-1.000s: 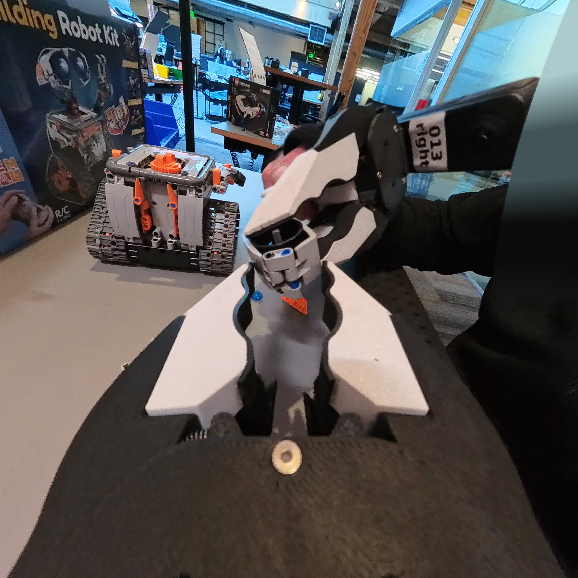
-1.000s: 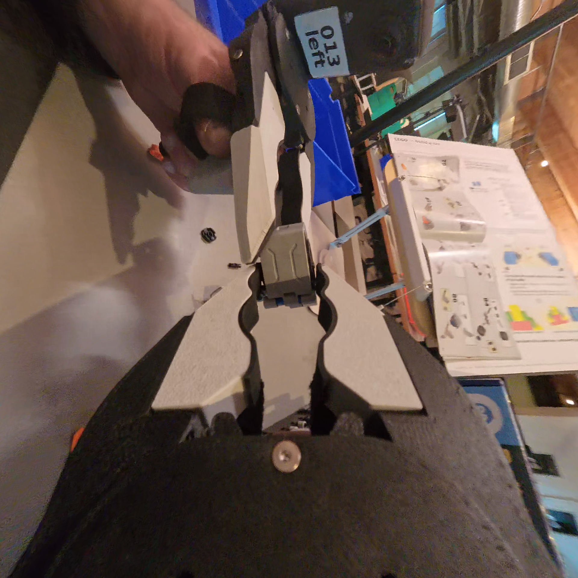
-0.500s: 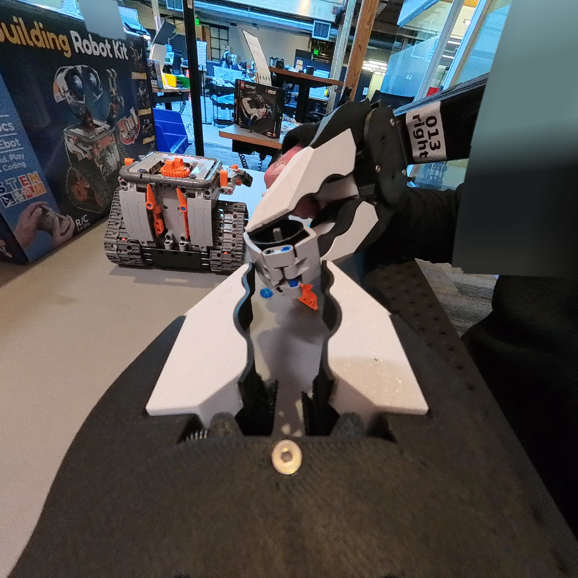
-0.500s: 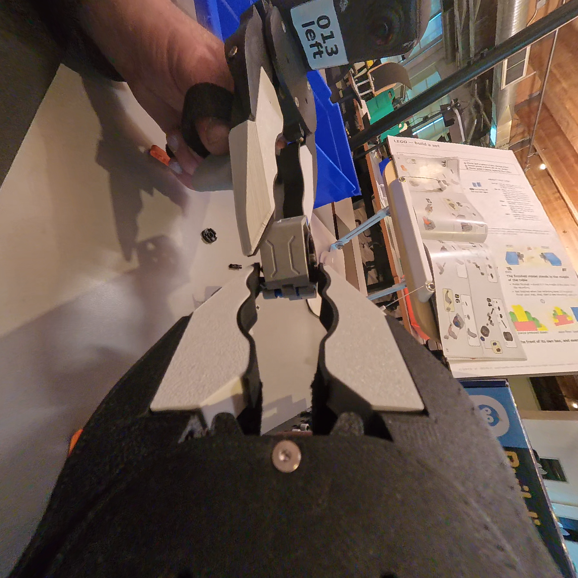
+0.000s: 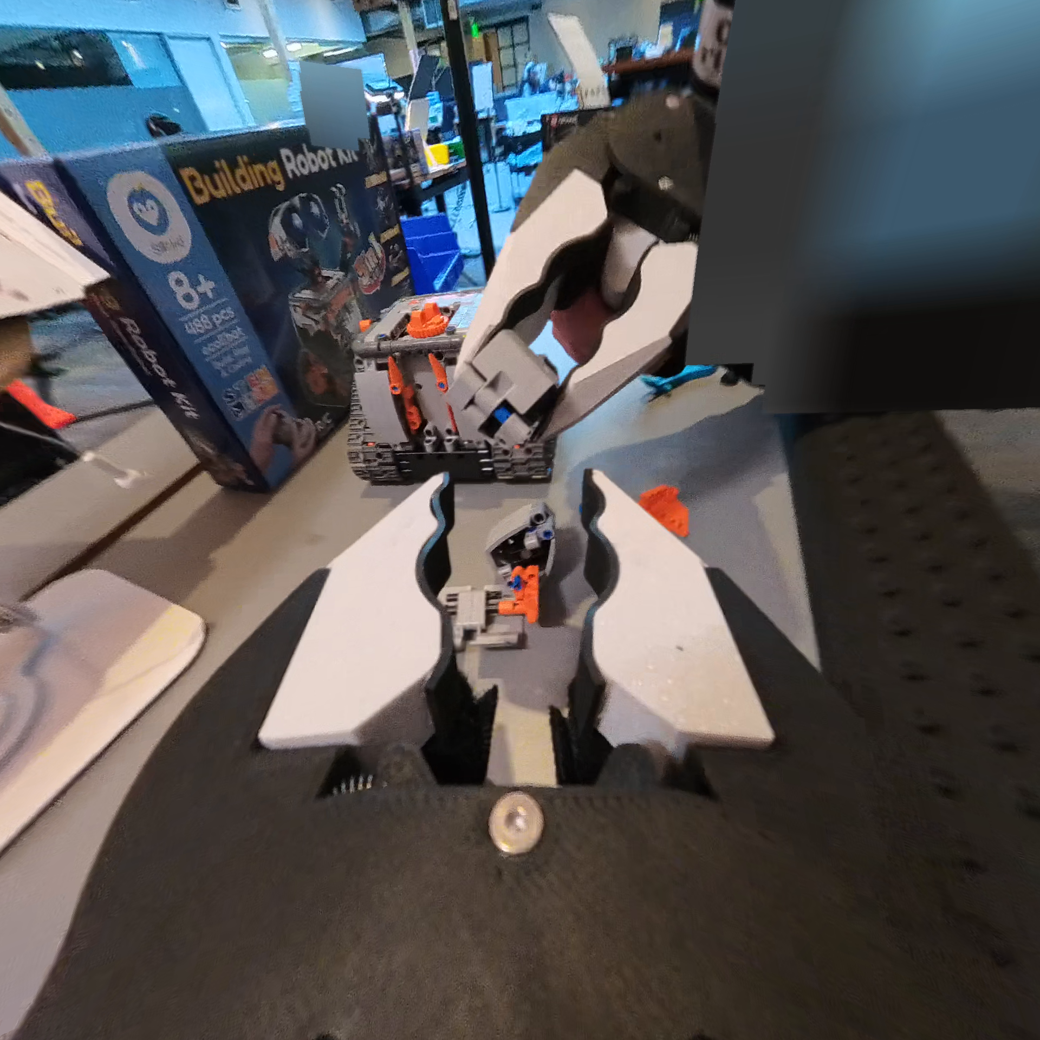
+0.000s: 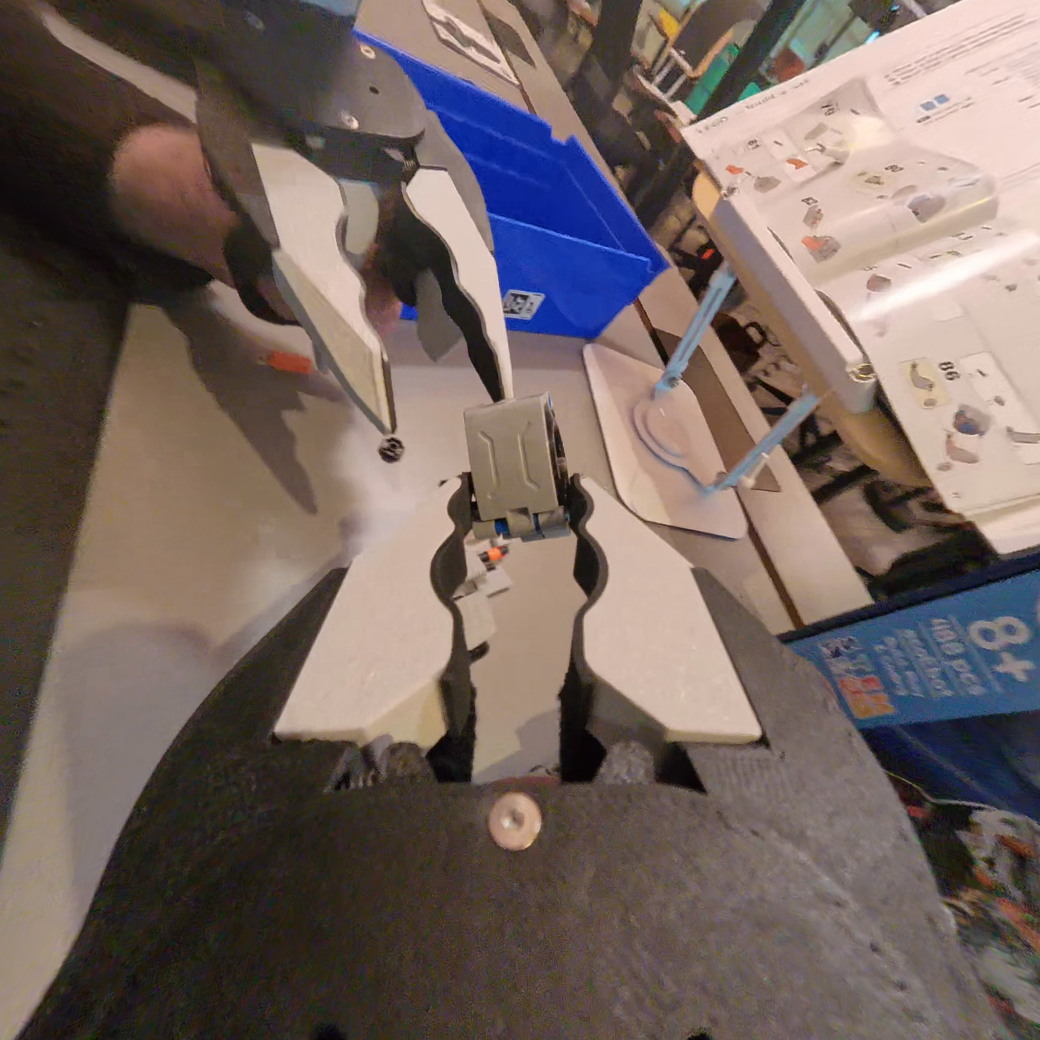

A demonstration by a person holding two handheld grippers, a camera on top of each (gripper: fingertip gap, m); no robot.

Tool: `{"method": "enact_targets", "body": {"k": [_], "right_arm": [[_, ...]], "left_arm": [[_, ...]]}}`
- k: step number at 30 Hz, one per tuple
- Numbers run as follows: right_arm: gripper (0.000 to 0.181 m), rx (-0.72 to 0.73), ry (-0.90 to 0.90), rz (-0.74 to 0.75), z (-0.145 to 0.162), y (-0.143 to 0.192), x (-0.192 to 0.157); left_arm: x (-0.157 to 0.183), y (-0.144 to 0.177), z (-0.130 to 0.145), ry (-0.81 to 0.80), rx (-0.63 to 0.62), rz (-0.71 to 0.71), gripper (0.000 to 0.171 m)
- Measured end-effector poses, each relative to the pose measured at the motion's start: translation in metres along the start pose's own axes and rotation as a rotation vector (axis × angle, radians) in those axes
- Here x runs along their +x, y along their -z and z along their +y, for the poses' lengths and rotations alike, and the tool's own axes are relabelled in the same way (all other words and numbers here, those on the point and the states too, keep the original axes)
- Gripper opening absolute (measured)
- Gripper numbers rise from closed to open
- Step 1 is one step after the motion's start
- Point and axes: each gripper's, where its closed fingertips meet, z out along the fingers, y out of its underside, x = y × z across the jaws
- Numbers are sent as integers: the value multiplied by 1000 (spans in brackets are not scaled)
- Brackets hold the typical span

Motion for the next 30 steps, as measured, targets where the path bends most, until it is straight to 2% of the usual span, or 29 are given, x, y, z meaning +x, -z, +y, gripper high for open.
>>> {"method": "enact_targets", "body": {"k": [5, 8, 10, 12, 15, 22, 30], "right_arm": [[31, -88, 6, -143, 15, -9, -27], [31, -86, -40, -235, 17, -12, -41], [31, -82, -66, -266, 18, -11, -44], [31, -70, -89, -281, 16, -11, -44], [30, -39, -115, -287, 11, -10, -44], [40, 32, -221, -258, 1, -1, -26], [43, 5, -276, -300, 9, -3, -29]], "left_arm": [[4, -4, 5, -177, -74, -65, 43], [13, -6, 8, -170, -94, -11, 40], [21, -7, 11, -154, -109, 48, 25], [21, -7, 14, -135, -117, 58, 24], [21, -6, 11, -51, -91, 95, 24], [7, -1, 5, 259, 3, 174, 23], [0, 1, 4, 364, 38, 195, 22]]}}
